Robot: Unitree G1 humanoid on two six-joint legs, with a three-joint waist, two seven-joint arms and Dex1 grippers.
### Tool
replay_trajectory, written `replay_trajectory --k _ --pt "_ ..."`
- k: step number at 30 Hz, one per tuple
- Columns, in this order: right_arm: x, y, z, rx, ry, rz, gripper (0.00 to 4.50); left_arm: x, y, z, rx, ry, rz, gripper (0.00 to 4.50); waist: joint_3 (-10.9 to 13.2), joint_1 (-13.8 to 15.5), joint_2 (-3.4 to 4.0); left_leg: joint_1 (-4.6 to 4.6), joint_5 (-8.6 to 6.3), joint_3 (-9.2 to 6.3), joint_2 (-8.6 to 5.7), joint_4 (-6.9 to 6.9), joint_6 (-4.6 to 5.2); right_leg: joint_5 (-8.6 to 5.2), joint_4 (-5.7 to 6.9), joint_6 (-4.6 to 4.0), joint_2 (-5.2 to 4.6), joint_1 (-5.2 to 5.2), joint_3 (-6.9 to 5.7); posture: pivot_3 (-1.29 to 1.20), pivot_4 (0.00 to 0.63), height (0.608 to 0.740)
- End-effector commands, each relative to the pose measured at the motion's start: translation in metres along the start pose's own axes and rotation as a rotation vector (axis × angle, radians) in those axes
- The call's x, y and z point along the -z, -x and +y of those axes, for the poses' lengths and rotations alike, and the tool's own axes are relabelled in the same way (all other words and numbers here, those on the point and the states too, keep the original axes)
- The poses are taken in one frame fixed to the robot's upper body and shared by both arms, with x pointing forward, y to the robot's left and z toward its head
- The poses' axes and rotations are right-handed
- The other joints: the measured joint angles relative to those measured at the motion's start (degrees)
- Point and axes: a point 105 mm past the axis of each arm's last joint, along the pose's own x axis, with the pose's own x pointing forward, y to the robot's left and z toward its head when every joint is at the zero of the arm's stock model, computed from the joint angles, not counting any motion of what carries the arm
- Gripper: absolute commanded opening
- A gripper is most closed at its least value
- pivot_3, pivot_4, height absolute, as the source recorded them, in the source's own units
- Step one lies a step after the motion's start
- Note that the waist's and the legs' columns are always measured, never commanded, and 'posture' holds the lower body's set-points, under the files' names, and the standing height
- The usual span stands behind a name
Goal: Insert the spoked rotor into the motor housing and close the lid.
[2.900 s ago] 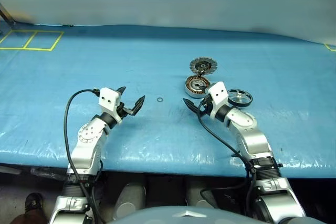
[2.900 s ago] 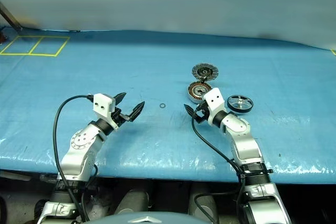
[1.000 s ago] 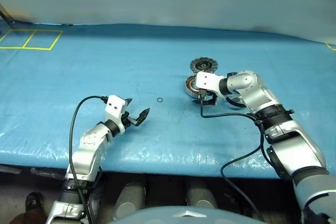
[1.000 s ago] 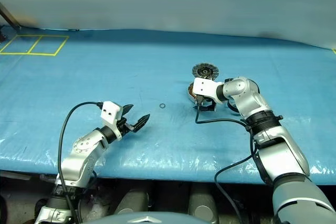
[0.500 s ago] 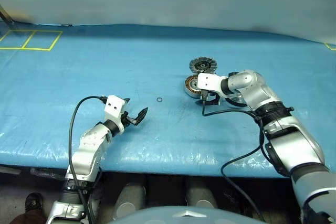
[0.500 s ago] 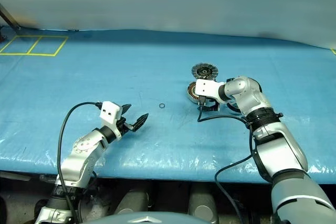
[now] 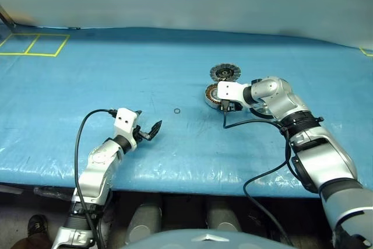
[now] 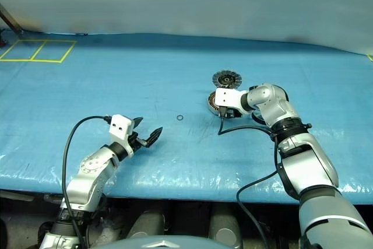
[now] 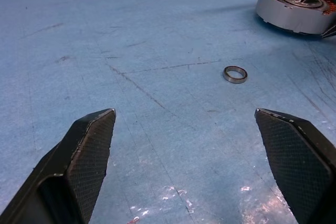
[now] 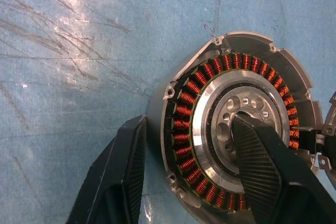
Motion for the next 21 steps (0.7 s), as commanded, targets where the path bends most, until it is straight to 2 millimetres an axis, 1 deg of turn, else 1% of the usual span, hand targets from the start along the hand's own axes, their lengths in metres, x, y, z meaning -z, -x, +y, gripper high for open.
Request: replay_trajectory --k 1,3,5,6,9,13,21 --pt "-0.002 -0.004 0.009 -0.021 0.016 -0.010 2.12 -0.020 0.002 0.002 -0.006 -0.043 -0.073 4.50 0.00 0.01 0.00 0.00 0.00 0.00 0.00 0.00 0.00 0.00 0.00 0.01 0.00 0.00 0.00 0.00 0.150 0.740" --pt "-0.009 -0.003 0.010 0.004 0.034 -0.044 2.12 -0.021 0.003 0.003 -0.008 -0.048 -0.074 4.50 -0.01 0.06 -0.01 0.00 0.00 -0.01 0.00 0.01 0.00 0.00 0.00 0.01 0.00 0.01 0.00 0.00 0.150 0.740" --pt "-0.017 -0.002 0.018 0.013 0.051 -0.088 2.12 -0.021 0.004 0.004 -0.011 -0.051 -0.071 4.50 -0.01 0.01 0.00 0.00 0.00 -0.02 0.00 0.00 0.00 0.00 0.00 0.00 0.01 0.00 0.00 0.00 0.150 0.740" --pt "-0.022 -0.001 0.023 0.013 0.051 -0.114 2.12 -0.021 0.005 0.004 -0.013 -0.053 -0.069 4.50 -0.01 0.00 0.00 -0.01 0.00 -0.03 0.01 -0.03 0.00 -0.01 -0.01 -0.01 0.01 -0.01 0.00 0.00 0.150 0.740" --pt "-0.039 0.000 0.051 -0.011 0.053 -0.196 2.12 -0.019 0.006 0.006 -0.017 -0.057 -0.059 4.50 -0.02 0.02 0.00 -0.03 -0.01 -0.05 0.02 -0.05 0.01 -0.03 -0.01 -0.01 0.02 -0.03 0.00 0.00 0.150 0.740" --pt "-0.051 -0.001 0.076 -0.018 0.041 -0.228 2.12 -0.018 0.006 0.006 -0.013 -0.062 -0.050 4.50 -0.02 0.02 0.00 0.00 -0.02 -0.02 0.03 0.00 0.02 -0.10 0.00 0.12 0.01 -0.01 0.00 0.00 0.150 0.740" --pt "-0.073 -0.002 0.105 -0.013 -0.016 -0.280 2.12 -0.017 0.004 0.005 0.001 -0.070 -0.037 4.50 -0.03 0.12 -0.01 0.01 -0.01 -0.04 0.03 0.17 0.00 -0.10 0.05 0.13 0.02 0.07 -0.02 0.00 0.150 0.740"
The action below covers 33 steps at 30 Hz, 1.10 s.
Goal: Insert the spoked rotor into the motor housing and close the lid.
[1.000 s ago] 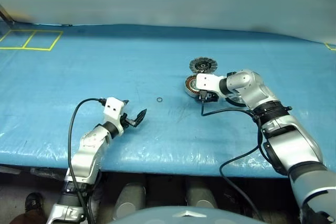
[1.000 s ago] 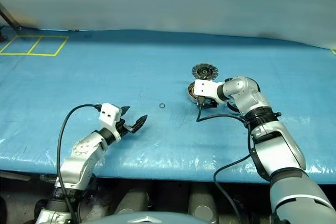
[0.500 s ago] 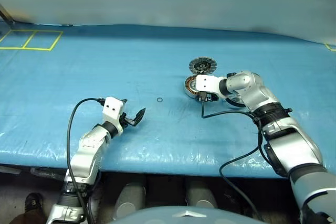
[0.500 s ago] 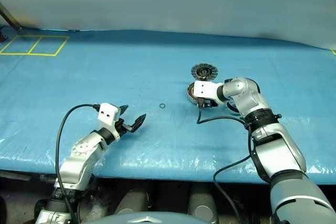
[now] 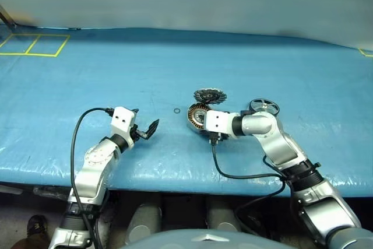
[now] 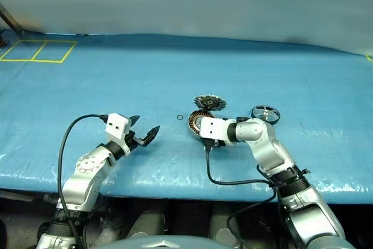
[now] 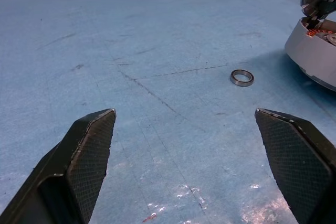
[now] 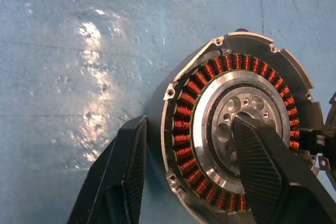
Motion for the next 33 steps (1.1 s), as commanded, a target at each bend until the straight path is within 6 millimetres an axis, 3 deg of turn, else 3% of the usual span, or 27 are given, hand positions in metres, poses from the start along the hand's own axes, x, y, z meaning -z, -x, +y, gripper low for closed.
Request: replay_trajectory --k 1,9,16,21,24,27,33 --pt "-0.017 -0.005 0.014 -0.022 -0.004 -0.051 2.12 -0.011 0.000 0.000 0.010 -0.036 -0.032 4.50 0.00 0.01 0.00 0.00 0.00 -0.01 0.00 -0.01 0.00 0.01 0.00 0.01 0.00 0.00 -0.01 0.00 0.150 0.740" --pt "-0.030 -0.015 0.029 -0.051 -0.049 -0.094 2.12 -0.010 0.002 -0.001 0.007 -0.033 -0.029 4.50 -0.01 -0.06 -0.01 0.00 0.00 -0.01 0.02 -0.05 0.00 0.00 0.00 0.00 0.01 -0.03 -0.01 0.00 0.150 0.740" --pt "-0.038 -0.012 0.024 -0.022 -0.051 -0.133 4.47 -0.011 0.004 0.003 -0.005 -0.047 -0.031 4.50 0.00 0.15 -0.02 -0.04 0.00 -0.04 0.00 -0.05 0.00 0.00 -0.03 0.00 -0.01 -0.04 -0.04 0.00 0.150 0.740" --pt "-0.076 0.005 0.015 0.007 -0.117 -0.343 4.47 -0.021 0.001 0.010 0.009 -0.058 -0.091 4.50 0.00 0.16 -0.02 -0.06 0.00 -0.06 0.01 -0.06 0.00 0.00 -0.01 0.00 0.00 -0.08 -0.05 0.00 0.150 0.740" --pt "-0.083 0.014 0.010 0.026 -0.141 -0.400 4.47 -0.028 -0.005 0.015 0.044 -0.094 -0.110 4.50 0.00 0.44 -0.03 -0.08 0.00 -0.10 0.00 -0.03 -0.01 0.00 -0.02 0.00 0.00 -0.06 -0.10 0.00 0.150 0.740" --pt "-0.067 0.017 0.006 0.053 -0.205 -0.353 4.47 -0.036 -0.014 0.015 0.104 -0.126 -0.140 4.50 0.00 0.82 -0.03 -0.08 0.00 -0.10 -0.02 0.01 0.00 0.00 -0.02 0.00 -0.01 -0.03 -0.11 0.00 0.150 0.740" --pt "-0.035 0.026 0.004 0.122 -0.383 -0.369 4.47 -0.030 -0.033 0.011 0.217 -0.210 -0.106 4.50 -0.01 0.89 -0.05 -0.13 0.00 -0.10 -0.03 -0.03 0.00 0.01 -0.05 0.01 -0.01 -0.08 -0.11 0.00 0.150 0.740"
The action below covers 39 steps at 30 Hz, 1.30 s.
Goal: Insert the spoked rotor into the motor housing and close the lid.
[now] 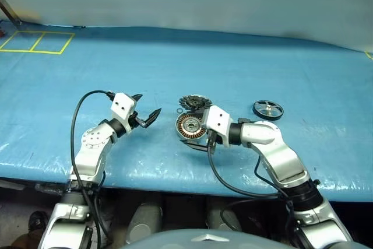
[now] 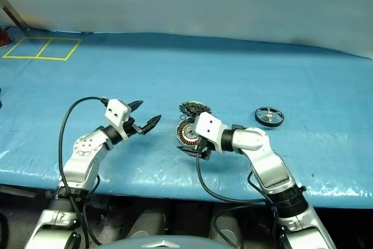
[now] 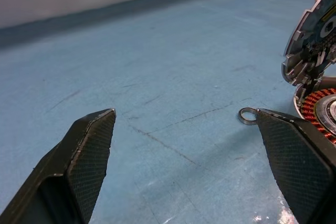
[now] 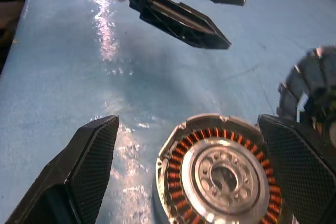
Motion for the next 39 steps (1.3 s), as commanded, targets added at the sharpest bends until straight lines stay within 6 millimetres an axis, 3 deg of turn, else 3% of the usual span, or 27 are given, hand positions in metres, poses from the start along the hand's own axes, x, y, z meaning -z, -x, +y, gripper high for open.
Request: replay_trajectory --k 1,4,9,20,35,39 --pt "-0.004 0.013 -0.015 0.087 -0.062 -0.109 4.47 -0.006 -0.010 -0.002 0.067 -0.051 -0.029 4.50 0.00 -0.13 -0.01 0.00 0.00 0.02 0.00 -0.02 0.00 0.00 0.00 0.00 0.00 -0.02 0.02 0.00 0.150 0.740" --pt "0.003 0.024 -0.031 0.199 -0.162 -0.200 4.47 -0.004 -0.017 -0.002 0.106 -0.057 -0.028 4.50 0.01 -0.42 -0.01 0.03 0.01 0.03 0.02 -0.01 0.00 0.01 0.02 0.01 0.01 0.00 0.01 0.00 0.150 0.740" --pt "0.036 0.039 -0.048 0.404 -0.130 -0.114 4.47 0.004 -0.025 -0.005 0.175 -0.108 0.007 4.50 0.01 -0.39 -0.01 0.04 0.01 0.04 -0.02 -0.01 0.01 0.02 0.01 0.04 0.00 0.04 0.01 0.00 0.150 0.740" --pt "0.025 0.045 -0.022 0.259 -0.203 -0.192 4.47 0.015 -0.047 -0.016 0.276 -0.088 0.054 4.50 0.02 -0.83 -0.03 0.03 0.02 0.00 -0.01 0.10 0.03 0.04 0.02 0.09 0.02 0.10 0.01 0.00 0.150 0.740" --pt "0.027 0.050 -0.021 0.316 -0.178 -0.145 4.47 0.026 -0.080 -0.013 0.196 -0.078 0.146 4.50 0.04 -0.75 -0.06 -0.02 0.00 -0.03 -0.07 0.40 0.09 0.13 0.05 0.26 0.01 0.21 0.00 0.00 0.150 0.740" --pt "0.028 0.050 -0.022 0.326 -0.164 -0.127 4.50 0.027 -0.083 -0.022 0.240 -0.060 0.151 3.54 0.04 -0.90 -0.06 -0.01 0.00 -0.03 -0.07 0.44 0.09 0.14 0.06 0.28 0.01 0.23 0.00 0.00 0.150 0.740"
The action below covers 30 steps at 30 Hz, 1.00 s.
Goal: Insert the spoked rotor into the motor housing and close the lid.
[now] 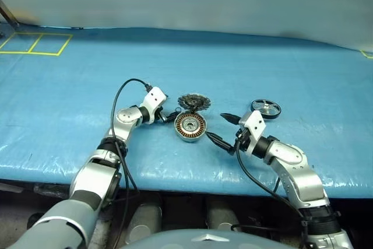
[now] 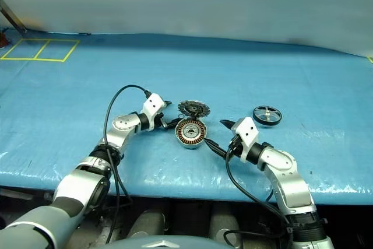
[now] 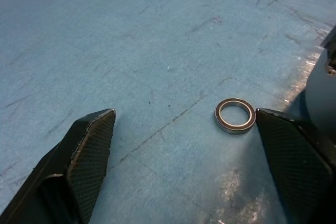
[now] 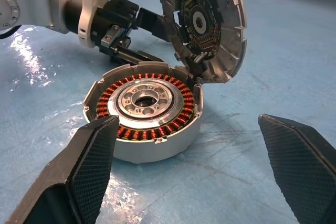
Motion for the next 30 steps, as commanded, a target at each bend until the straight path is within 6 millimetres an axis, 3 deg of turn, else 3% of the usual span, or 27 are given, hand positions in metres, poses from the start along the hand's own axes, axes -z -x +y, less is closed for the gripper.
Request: replay_trajectory --k 1,2,5,10,11,14,20,25,30 --pt "-0.010 -0.001 0.001 -0.002 0.047 -0.019 4.50 -0.002 -0.004 -0.005 0.034 0.000 0.000 3.19 0.00 0.00 0.00 0.00 0.00 0.00 0.00 0.01 0.00 0.00 0.00 0.00 0.00 0.00 0.00 0.00 0.150 0.740" --pt "-0.011 -0.002 0.002 -0.005 0.047 -0.020 4.50 -0.001 -0.004 -0.006 0.040 -0.002 0.007 2.92 0.00 0.01 0.00 0.00 0.00 0.00 0.00 0.01 0.00 0.00 0.00 0.00 0.00 0.01 0.00 0.00 0.150 0.740" --pt "-0.013 -0.004 0.003 -0.012 0.053 -0.024 4.50 0.003 -0.005 -0.007 0.048 0.019 0.028 2.92 0.00 0.04 0.00 0.00 0.00 0.00 0.00 0.02 0.00 0.00 0.01 0.00 0.00 0.01 0.00 0.00 0.150 0.740" --pt "-0.014 -0.005 0.001 -0.011 0.060 -0.024 4.50 0.011 -0.002 -0.005 0.021 0.025 0.056 1.37 0.00 -0.05 0.00 0.00 0.00 -0.01 0.00 0.06 0.01 0.01 0.01 0.02 0.00 0.03 0.00 0.00 0.150 0.740" --pt "-0.014 -0.006 0.001 -0.011 0.060 -0.024 4.50 0.012 -0.001 -0.005 0.021 0.032 0.056 1.37 0.00 -0.06 0.00 0.01 0.00 -0.01 0.00 0.06 0.01 0.01 0.01 0.02 0.01 0.04 0.00 0.00 0.150 0.740" --pt "-0.013 -0.007 0.001 -0.008 0.060 -0.023 4.50 0.016 0.004 -0.008 0.048 0.051 0.048 0.73 0.00 -0.18 0.00 0.03 0.00 0.00 0.01 0.08 0.01 0.01 0.02 0.02 0.01 0.05 0.00 0.00 0.150 0.740" --pt "-0.009 -0.011 0.006 -0.036 0.057 -0.015 4.50 0.014 0.015 0.006 -0.032 0.060 0.012 0.66 0.00 -0.19 0.00 0.03 0.00 0.00 0.02 0.08 0.01 0.02 0.03 0.02 0.01 0.04 0.00 0.00 0.150 0.740" --pt "-0.005 -0.012 0.007 -0.050 0.055 -0.005 4.50 0.000 0.040 0.021 -0.065 0.168 -0.127 0.66 0.00 -0.35 0.01 0.00 -0.01 -0.01 0.03 0.06 0.02 0.02 0.04 0.01 0.01 -0.03 0.01 0.00 0.150 0.740" --pt "0.004 -0.010 0.013 -0.108 0.036 0.011 4.50 -0.010 0.072 0.005 0.071 0.171 -0.167 0.66 0.00 -0.23 0.01 -0.06 -0.01 -0.02 0.02 0.03 0.02 0.01 0.02 -0.03 0.01 -0.07 0.02 0.00 0.150 0.740"
